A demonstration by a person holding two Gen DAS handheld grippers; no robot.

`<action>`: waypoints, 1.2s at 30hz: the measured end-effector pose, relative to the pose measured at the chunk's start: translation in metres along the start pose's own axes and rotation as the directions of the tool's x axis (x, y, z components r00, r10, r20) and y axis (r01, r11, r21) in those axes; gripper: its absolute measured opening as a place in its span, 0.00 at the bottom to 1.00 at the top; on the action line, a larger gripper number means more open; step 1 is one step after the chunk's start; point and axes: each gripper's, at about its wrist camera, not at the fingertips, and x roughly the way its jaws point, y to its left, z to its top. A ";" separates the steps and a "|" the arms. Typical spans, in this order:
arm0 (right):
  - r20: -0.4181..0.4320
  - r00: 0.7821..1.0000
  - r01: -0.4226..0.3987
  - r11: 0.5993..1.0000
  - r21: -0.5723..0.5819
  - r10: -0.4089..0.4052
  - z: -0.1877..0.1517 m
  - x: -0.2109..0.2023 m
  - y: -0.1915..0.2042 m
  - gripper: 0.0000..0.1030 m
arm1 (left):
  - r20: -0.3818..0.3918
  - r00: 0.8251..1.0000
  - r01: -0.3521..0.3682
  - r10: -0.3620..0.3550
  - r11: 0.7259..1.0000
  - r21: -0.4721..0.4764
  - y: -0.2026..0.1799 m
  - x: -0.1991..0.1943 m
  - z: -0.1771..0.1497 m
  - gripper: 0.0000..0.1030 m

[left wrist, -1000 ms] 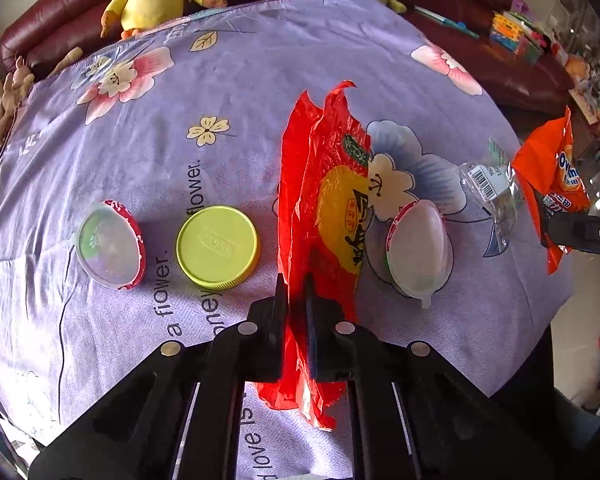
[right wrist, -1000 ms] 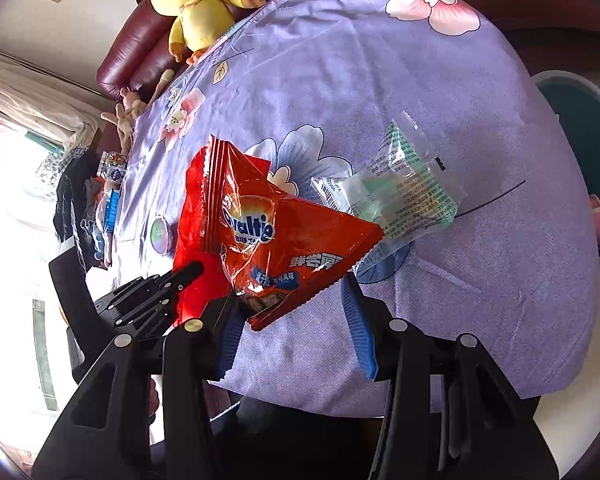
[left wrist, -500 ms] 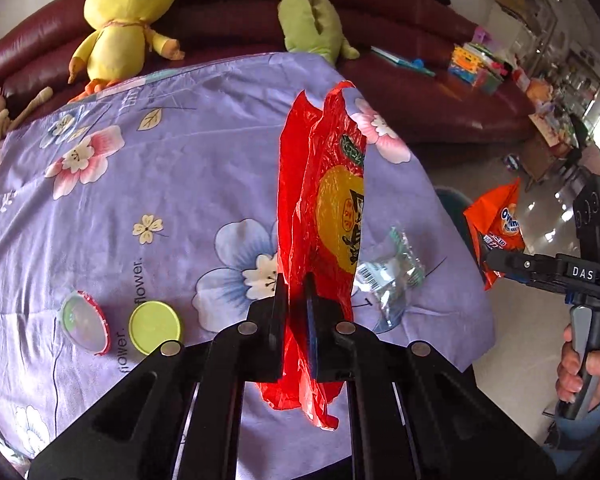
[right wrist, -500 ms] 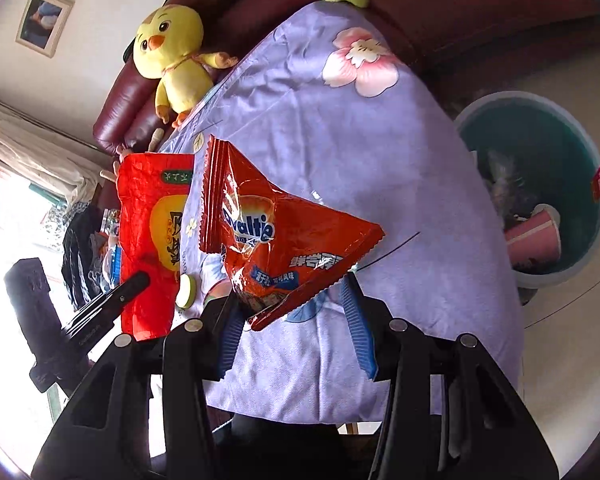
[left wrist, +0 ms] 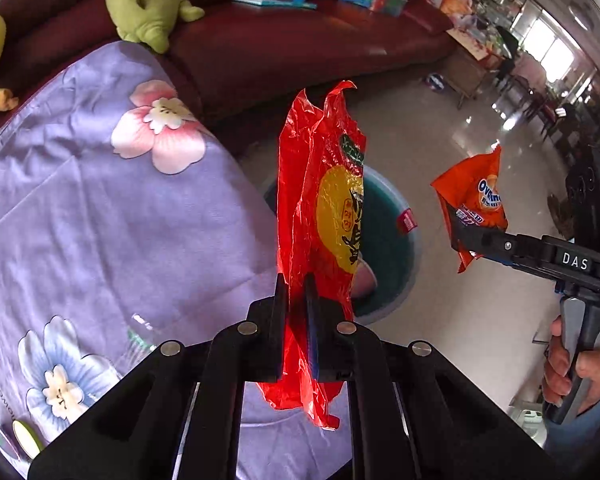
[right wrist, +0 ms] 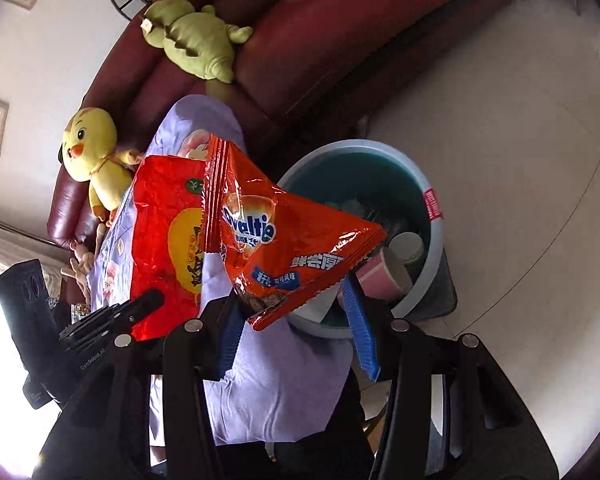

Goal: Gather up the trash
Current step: 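Carry the wrapper and Ovaltine packet over the teal bin and open both tools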

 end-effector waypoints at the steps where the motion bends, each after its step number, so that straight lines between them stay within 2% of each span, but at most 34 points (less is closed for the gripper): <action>1: 0.001 1.000 0.002 1.000 0.010 -0.002 0.004 0.000 -0.006 0.45 | -0.021 1.000 0.010 -0.010 1.000 0.009 -0.008 0.012 0.005 0.09; 6: -0.002 1.000 0.016 0.999 0.041 -0.016 0.018 0.004 -0.030 0.45 | -0.103 0.994 0.030 -0.026 0.999 0.032 -0.030 0.067 0.023 0.10; 10: -0.014 1.000 0.028 0.998 0.052 -0.027 0.024 0.009 -0.041 0.45 | -0.139 0.990 0.042 -0.037 0.999 0.034 -0.038 0.097 0.034 0.10; 12: -0.024 0.999 0.032 0.998 0.057 -0.031 0.024 0.013 -0.044 0.45 | -0.147 0.988 0.047 -0.043 0.999 0.024 -0.039 0.107 0.039 0.21; 14: -0.033 0.999 0.035 0.997 0.064 -0.033 0.025 0.017 -0.049 0.46 | -0.138 0.990 0.037 -0.033 0.999 0.026 -0.036 0.113 0.041 0.46; 16: -0.041 0.999 0.039 0.997 0.073 -0.036 0.025 0.021 -0.052 0.46 | -0.127 0.992 0.014 -0.010 1.000 0.028 -0.035 0.117 0.042 0.60; 18: -0.048 0.998 0.046 0.996 0.077 -0.042 0.026 0.025 -0.055 0.46 | -0.113 0.994 -0.001 0.004 1.000 0.026 -0.033 0.116 0.043 0.62; 27: -0.081 0.995 0.066 0.996 0.068 -0.061 0.031 0.046 -0.051 0.48 | -0.032 0.999 -0.016 0.016 1.000 -0.015 -0.016 0.081 0.042 0.86; 31: -0.101 0.992 0.075 0.996 0.043 -0.071 0.034 0.061 -0.038 0.54 | 0.012 1.000 -0.014 0.014 0.999 -0.039 -0.008 0.057 0.039 0.90; 33: -0.115 0.991 0.075 0.997 0.032 -0.071 0.036 0.069 -0.033 0.66 | 0.025 1.000 -0.008 0.010 0.999 -0.053 -0.004 0.047 0.037 0.92; 36: -0.123 0.990 0.079 0.996 0.038 -0.073 0.038 0.075 -0.029 0.68 | 0.022 1.000 -0.007 0.009 0.998 -0.062 0.006 0.042 0.034 0.93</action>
